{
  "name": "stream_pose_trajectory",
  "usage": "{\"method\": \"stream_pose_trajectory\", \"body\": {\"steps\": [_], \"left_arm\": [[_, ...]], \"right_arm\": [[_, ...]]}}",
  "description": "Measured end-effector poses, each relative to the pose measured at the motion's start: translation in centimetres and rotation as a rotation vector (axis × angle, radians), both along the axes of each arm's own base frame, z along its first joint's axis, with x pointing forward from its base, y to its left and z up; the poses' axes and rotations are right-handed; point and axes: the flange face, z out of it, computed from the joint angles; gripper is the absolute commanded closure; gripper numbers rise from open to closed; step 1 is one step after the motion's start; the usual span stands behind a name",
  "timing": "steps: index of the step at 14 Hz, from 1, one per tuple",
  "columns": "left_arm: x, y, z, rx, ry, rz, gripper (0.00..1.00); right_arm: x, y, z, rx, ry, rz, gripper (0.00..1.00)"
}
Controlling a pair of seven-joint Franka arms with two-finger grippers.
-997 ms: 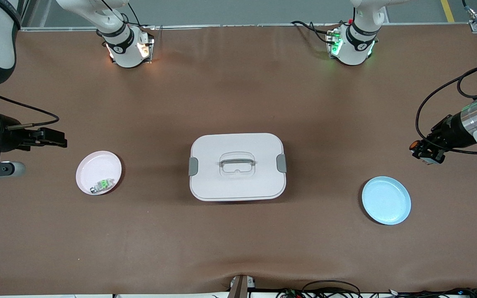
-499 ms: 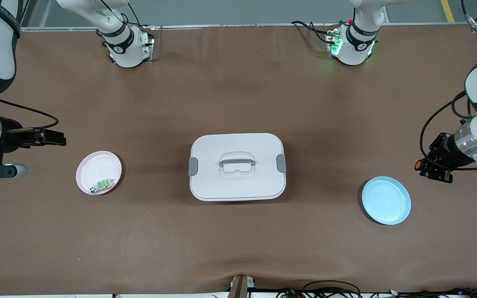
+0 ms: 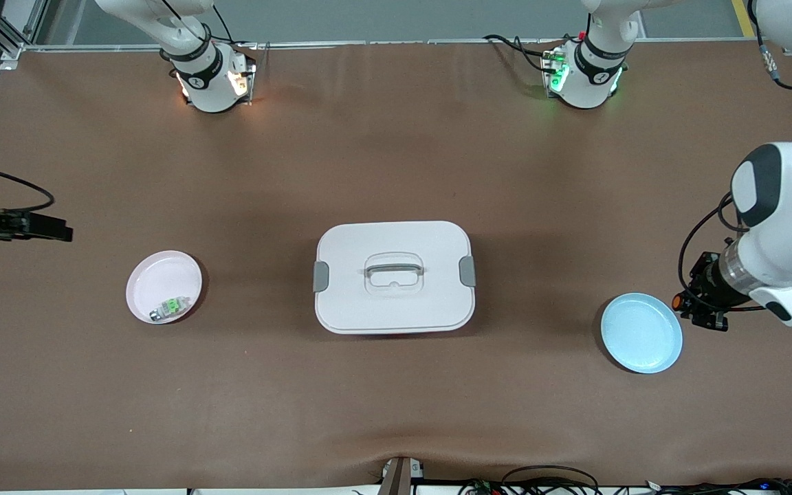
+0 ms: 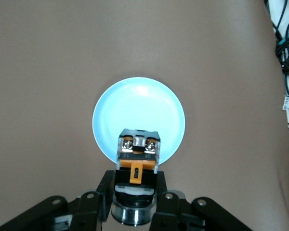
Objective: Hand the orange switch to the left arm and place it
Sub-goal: 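Lower the orange switch onto the light-blue plate with the left gripper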
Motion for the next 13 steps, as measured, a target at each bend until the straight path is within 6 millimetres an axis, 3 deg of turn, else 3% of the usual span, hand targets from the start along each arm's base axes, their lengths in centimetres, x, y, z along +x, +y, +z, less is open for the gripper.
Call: {"method": "stream_pose_trajectory", "body": {"steps": [4, 13], "left_arm": [[0.5, 0.1, -3.4, -0.011, 0.019, -0.002, 1.00], [1.1, 0.9, -9.4, -0.030, 0.043, 0.003, 1.00]], "right_arm": [[-1.1, -1.2, 2.2, -0.004, -0.027, -0.026, 0.00], [-1.9, -1.8, 1.3, 0.003, -0.052, -0.035, 0.00]]}}
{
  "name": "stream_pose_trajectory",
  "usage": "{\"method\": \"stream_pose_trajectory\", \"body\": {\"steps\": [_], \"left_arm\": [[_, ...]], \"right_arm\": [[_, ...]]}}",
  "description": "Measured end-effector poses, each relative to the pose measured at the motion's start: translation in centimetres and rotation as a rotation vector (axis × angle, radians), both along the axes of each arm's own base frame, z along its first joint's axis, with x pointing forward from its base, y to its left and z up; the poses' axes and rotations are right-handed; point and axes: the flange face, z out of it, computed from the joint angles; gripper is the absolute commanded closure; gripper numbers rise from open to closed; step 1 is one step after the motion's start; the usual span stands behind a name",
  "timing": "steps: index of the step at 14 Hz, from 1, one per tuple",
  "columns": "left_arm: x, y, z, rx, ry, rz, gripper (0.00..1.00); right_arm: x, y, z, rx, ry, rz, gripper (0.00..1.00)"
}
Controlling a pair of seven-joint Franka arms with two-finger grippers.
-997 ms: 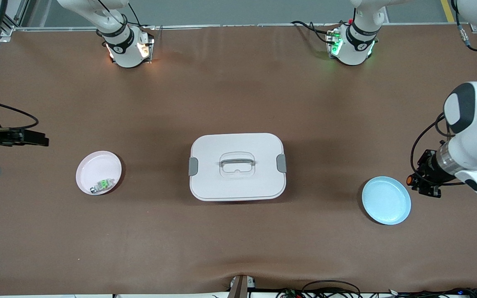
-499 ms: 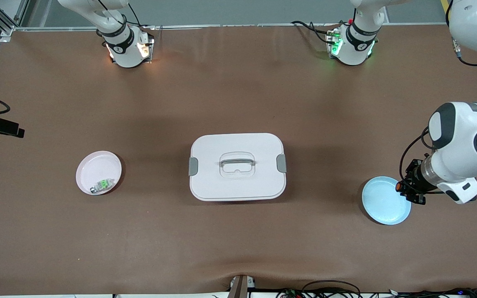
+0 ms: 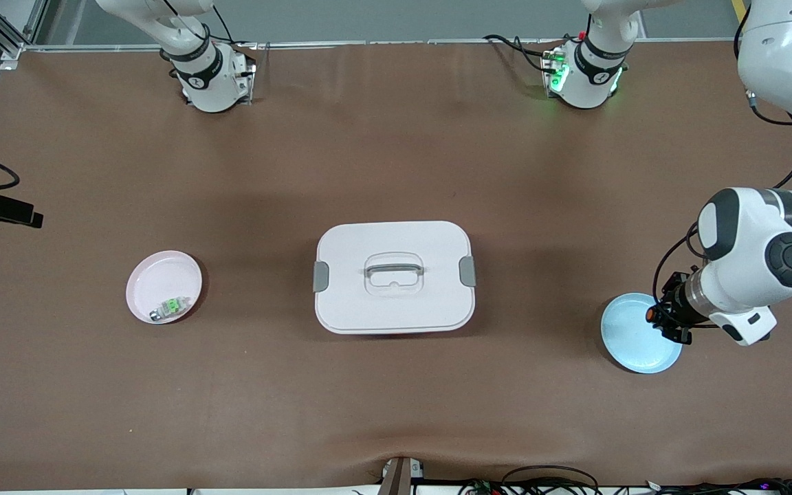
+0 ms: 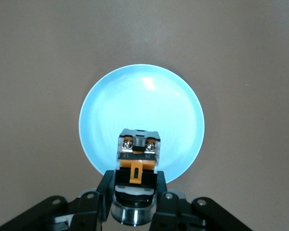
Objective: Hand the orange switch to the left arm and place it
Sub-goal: 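Lower the orange switch onto the light-blue plate with the left gripper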
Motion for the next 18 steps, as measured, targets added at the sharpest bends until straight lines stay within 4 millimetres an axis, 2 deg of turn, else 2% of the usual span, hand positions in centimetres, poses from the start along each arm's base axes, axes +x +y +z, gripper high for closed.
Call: {"method": "stream_pose_trajectory", "body": {"steps": [6, 11, 18], "left_arm": [[0.1, 0.6, -5.1, 0.036, 0.037, -0.037, 1.00], [0.3, 0.6, -8.5, 0.035, 0.071, -0.045, 1.00], [0.5, 0.9, -10.6, 0.023, 0.063, -0.041, 1.00]], "right_arm": [[-4.4, -0.5, 0.2, 0.015, -0.087, -0.008, 0.00], [-4.7, -0.1, 0.9, 0.016, -0.112, -0.001, 0.00], [-5.2, -0.1, 1.6, 0.016, -0.127, -0.001, 0.00]]}}
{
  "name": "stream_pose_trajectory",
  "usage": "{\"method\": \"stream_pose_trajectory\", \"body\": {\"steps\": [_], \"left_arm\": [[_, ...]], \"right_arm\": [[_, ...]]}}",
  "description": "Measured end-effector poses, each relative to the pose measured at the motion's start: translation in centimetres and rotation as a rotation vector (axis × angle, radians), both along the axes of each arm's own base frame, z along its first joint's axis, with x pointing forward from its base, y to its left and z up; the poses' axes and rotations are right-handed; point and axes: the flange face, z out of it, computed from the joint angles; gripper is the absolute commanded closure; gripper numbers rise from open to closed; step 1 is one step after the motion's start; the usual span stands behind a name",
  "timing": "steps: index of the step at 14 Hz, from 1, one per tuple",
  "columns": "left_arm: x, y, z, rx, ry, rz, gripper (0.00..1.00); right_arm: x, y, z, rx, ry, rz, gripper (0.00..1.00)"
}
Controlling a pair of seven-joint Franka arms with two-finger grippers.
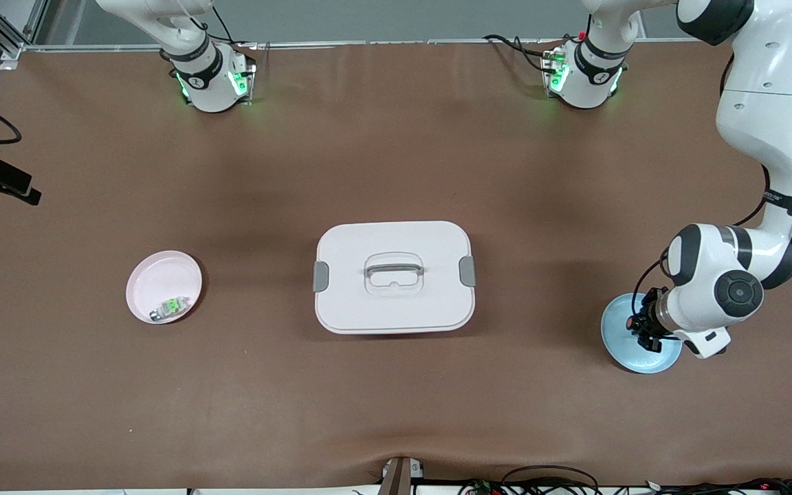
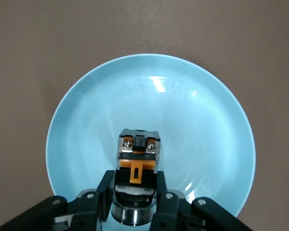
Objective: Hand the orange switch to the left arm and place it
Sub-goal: 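Lower the orange switch onto the light-blue plate with the left gripper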
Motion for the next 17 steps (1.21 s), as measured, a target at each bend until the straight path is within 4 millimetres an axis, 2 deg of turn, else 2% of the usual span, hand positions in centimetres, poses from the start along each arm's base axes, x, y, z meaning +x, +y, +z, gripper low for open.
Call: {"method": "stream_pose_trajectory", "body": {"steps": [5, 8, 10, 14, 16, 17], "left_arm": [[0.0, 0.1, -0.6, 0.003, 0.006, -0.002, 1.00], [-0.2, 0.4, -1.2, 0.023, 0.014, -0.018, 0.96], [-0.2, 0.4, -1.7, 0.025, 0.018, -0.021, 0.89], [-0.1, 0.4, -1.6, 0.025, 0.015, -0.020, 0.47], [0.0, 0.4, -1.5, 0.025, 0.013, -0.020, 0.13], [0.0, 0.4, -1.5, 0.025, 0.012, -0.020, 0.00]], "right_arm": [[-0.5, 0.0, 0.7, 0.000, -0.011, 0.000, 0.00], [-0.8, 0.0, 1.1, 0.001, -0.019, 0.001, 0.00], [-0.9, 0.1, 1.2, 0.001, -0.021, 0.002, 0.00], [-1.0, 0.1, 1.1, 0.002, -0.009, 0.002, 0.00], [-1.1, 0.1, 1.0, 0.003, -0.002, 0.003, 0.00], [-1.1, 0.1, 1.1, 0.003, -0.002, 0.003, 0.00]]}}
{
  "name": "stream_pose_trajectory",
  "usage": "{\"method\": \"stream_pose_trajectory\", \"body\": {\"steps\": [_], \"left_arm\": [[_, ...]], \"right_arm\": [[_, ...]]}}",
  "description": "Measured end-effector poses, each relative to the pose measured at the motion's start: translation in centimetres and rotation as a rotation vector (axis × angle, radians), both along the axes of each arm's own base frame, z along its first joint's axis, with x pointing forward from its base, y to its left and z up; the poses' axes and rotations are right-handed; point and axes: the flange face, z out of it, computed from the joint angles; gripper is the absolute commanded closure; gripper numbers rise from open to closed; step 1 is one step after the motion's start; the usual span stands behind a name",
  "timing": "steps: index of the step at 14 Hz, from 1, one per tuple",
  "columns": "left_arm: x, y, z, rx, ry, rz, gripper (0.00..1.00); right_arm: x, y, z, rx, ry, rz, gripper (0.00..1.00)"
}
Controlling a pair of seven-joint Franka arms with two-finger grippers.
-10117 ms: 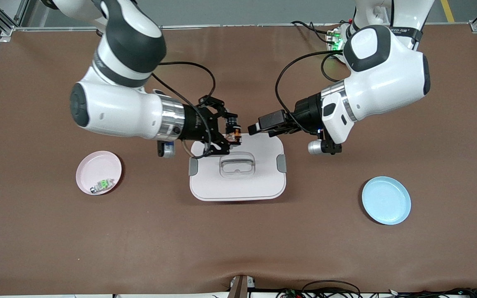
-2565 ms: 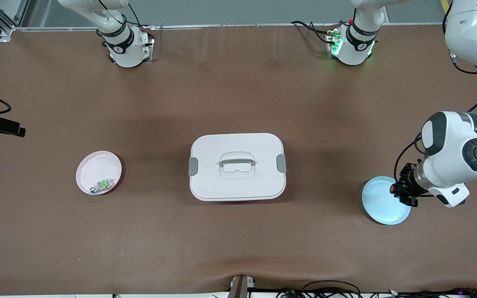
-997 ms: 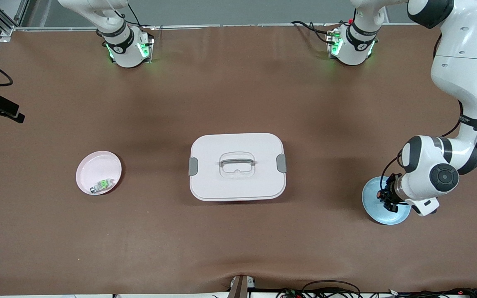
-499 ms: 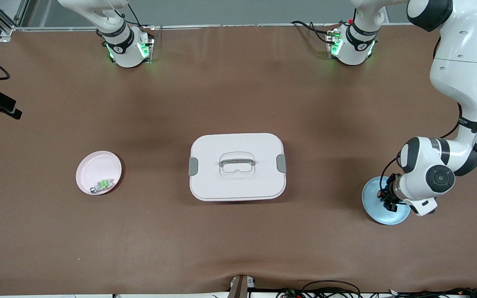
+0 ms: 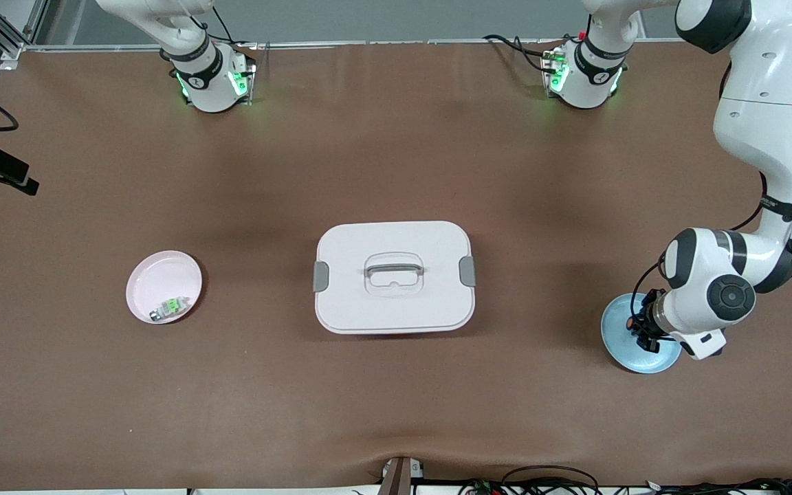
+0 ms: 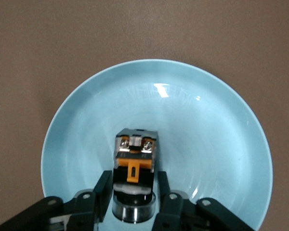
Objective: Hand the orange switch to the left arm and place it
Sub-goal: 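Lower the orange switch onto the light-blue plate with the left gripper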
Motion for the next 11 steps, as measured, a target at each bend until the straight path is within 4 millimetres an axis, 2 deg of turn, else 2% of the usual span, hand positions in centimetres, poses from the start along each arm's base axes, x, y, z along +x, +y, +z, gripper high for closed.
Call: {"method": "stream_pose_trajectory", "body": {"steps": [11], "left_arm": [[0.16, -0.61, 0.21, 0.001, -0.005, -0.009, 0.00]], "right_arm": [[-0.16, -0.32, 0.23, -0.005, -0.006, 0.052, 0.00]]}}
